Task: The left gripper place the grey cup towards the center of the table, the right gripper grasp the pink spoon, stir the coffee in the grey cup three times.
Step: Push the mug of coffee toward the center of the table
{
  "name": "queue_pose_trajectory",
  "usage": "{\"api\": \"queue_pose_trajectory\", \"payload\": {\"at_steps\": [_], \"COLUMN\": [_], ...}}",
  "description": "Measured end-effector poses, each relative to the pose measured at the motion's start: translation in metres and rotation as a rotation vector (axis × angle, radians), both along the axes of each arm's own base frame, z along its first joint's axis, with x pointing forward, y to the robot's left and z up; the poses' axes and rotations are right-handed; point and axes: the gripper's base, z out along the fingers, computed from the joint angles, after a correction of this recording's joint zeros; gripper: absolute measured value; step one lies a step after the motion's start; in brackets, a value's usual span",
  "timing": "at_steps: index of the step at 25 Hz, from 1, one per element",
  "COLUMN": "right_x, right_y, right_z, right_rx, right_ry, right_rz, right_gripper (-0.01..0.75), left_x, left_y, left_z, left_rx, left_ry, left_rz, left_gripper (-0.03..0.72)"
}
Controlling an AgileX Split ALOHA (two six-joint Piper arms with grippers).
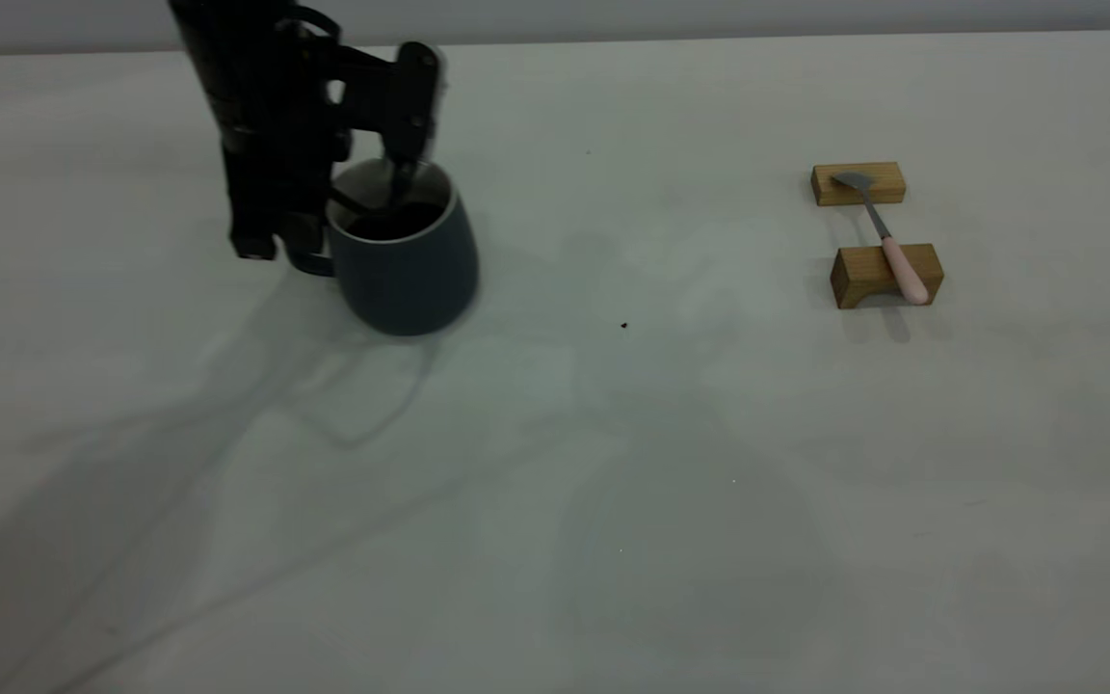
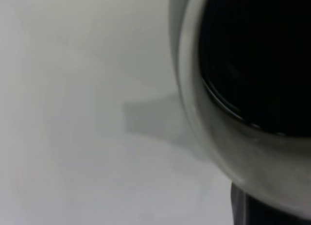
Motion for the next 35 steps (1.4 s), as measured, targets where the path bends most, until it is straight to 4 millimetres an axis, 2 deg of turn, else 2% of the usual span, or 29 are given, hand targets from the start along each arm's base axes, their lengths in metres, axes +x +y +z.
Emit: {"api": "queue_pose_trajectory", "payload": {"at_steps": [15,25,27,31,33,35], "right_x": [0.000,0.000,0.000,0.000,0.000,0.000], "right_y": [0.000,0.000,0.000,0.000,0.000,0.000], "right_z": [0.000,0.000,0.000,0.000,0.000,0.000], "right_rx": [0.000,0.000,0.001,0.001,0.001,0.001], "right_ry": [0.000,0.000,0.000,0.000,0.000,0.001], "right_rz": [0.000,0.000,0.000,0.000,0.000,0.000], "right_gripper": [0.237,0.237,0.237,0.237,0.237,0.237], "left_x": [-0.020,-0.021,-0.021,-0.023,-0.023,-0.022], "left_y": [-0.058,-0.066,-0.067,-0.067,-0.067,-0.067], "left_z": [-0.001,-0.005,-0.008,-0.012,-0.003,0.015], "left_rx": [-0.036,-0.060,-0.059,-0.049,-0.043,-0.046], "left_ry": [-0.036,-0.059,-0.060,-0.044,-0.044,-0.059], "left_rz": [-0.112,-0.115,-0.121,-0.121,-0.118,-0.099], "left_gripper": [0.208,0.221,0.279,0.474,0.558,0.609]}}
